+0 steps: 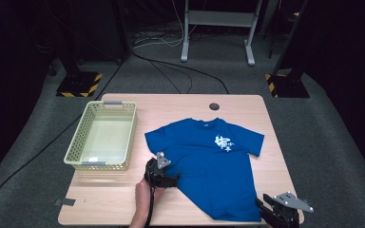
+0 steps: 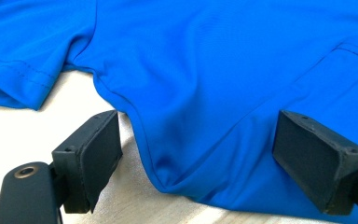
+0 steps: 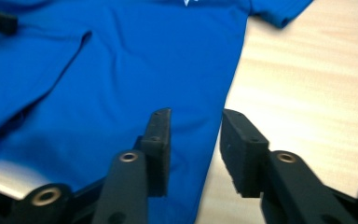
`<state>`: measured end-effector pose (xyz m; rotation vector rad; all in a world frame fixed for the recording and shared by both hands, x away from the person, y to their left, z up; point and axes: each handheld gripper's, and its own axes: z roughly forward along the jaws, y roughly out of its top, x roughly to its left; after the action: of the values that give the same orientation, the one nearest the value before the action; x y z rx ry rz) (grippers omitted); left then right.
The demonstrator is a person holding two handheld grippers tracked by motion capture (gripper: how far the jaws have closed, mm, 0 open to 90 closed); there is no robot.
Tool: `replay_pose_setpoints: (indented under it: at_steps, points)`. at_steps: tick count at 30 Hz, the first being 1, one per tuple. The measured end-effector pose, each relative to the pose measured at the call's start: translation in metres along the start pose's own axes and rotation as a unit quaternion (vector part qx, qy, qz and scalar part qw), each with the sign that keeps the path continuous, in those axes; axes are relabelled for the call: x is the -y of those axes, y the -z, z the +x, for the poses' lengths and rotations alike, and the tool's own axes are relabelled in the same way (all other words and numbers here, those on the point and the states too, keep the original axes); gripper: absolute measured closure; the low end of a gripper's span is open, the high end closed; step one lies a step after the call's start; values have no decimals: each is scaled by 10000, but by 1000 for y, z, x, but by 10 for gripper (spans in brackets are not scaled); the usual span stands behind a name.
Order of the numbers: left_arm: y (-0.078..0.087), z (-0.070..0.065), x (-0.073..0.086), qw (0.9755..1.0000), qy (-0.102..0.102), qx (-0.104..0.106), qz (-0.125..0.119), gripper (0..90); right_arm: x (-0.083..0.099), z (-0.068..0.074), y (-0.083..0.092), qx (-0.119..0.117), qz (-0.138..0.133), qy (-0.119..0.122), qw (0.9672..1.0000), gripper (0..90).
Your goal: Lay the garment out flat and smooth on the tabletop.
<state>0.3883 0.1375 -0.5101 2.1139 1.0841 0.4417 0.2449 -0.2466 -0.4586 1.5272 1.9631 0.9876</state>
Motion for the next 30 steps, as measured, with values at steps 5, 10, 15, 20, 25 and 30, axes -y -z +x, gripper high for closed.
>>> replay_pose_setpoints:
  at_steps: [5,10,15,20,25,30]
  points:
    - [0,0,0,10000,-1,-1,-1,152,-9,1,-32,-14,163,17,9999,361]
    - [0,0,0,10000,-1,0,-2,152,-12,-10,-66,-33,266,66,9996,170]
    - [0,0,0,10000,-2,-2,-1,152,-19,-32,-86,41,82,-88,9999,131]
    - [0,-2,0,9999,-56,-74,-39,147,-24,-45,-102,43,185,8,9998,54]
    - [1,-4,0,9998,-150,-123,-45,143,-33,-52,-113,11,311,245,9992,25]
    - [1,-7,1,9996,-250,-90,-85,134,-35,-51,-118,14,474,402,9981,16]
